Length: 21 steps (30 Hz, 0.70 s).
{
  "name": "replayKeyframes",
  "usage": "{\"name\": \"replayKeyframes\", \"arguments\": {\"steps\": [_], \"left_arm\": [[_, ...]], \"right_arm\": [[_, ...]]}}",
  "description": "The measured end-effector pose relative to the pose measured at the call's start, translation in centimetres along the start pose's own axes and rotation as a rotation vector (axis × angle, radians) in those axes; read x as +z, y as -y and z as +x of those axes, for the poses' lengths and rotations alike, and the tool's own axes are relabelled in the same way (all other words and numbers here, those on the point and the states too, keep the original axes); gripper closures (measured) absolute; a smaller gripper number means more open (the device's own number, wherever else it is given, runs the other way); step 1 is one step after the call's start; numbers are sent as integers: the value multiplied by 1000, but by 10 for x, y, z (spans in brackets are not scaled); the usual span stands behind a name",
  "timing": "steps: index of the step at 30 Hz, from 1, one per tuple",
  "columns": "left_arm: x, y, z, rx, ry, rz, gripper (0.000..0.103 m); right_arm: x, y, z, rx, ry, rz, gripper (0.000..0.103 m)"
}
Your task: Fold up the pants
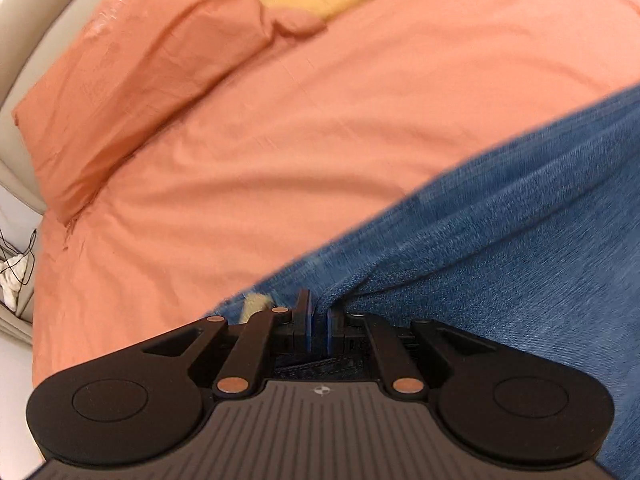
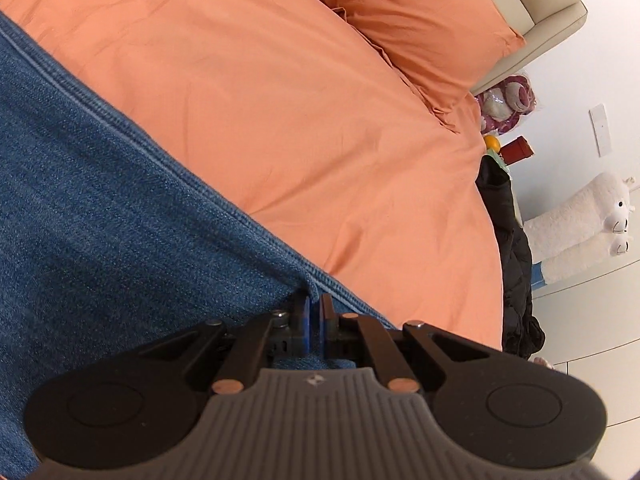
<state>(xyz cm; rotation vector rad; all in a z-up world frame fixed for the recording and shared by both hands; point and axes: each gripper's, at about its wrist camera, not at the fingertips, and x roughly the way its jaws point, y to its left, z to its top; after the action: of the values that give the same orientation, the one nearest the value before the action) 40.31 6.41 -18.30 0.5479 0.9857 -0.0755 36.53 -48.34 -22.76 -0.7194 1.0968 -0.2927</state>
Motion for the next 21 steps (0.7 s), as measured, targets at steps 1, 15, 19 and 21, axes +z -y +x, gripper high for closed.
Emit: {"name": "replayKeyframes", "arguments": {"steps": [1, 15, 19, 21], "left_arm": [[3, -3, -4, -3, 21, -7, 95], [23, -6, 54, -63, -74, -45, 94], [22, -4, 58, -54, -79, -22, 87], [21, -5, 55, -39, -70, 4, 72]], "right_arm": [[0, 1, -1, -2, 1, -1, 103], [15, -14, 35, 9, -74, -5, 103], [17, -23, 42, -6, -94, -10, 103], [18, -22, 40, -18, -98, 8, 96]]}}
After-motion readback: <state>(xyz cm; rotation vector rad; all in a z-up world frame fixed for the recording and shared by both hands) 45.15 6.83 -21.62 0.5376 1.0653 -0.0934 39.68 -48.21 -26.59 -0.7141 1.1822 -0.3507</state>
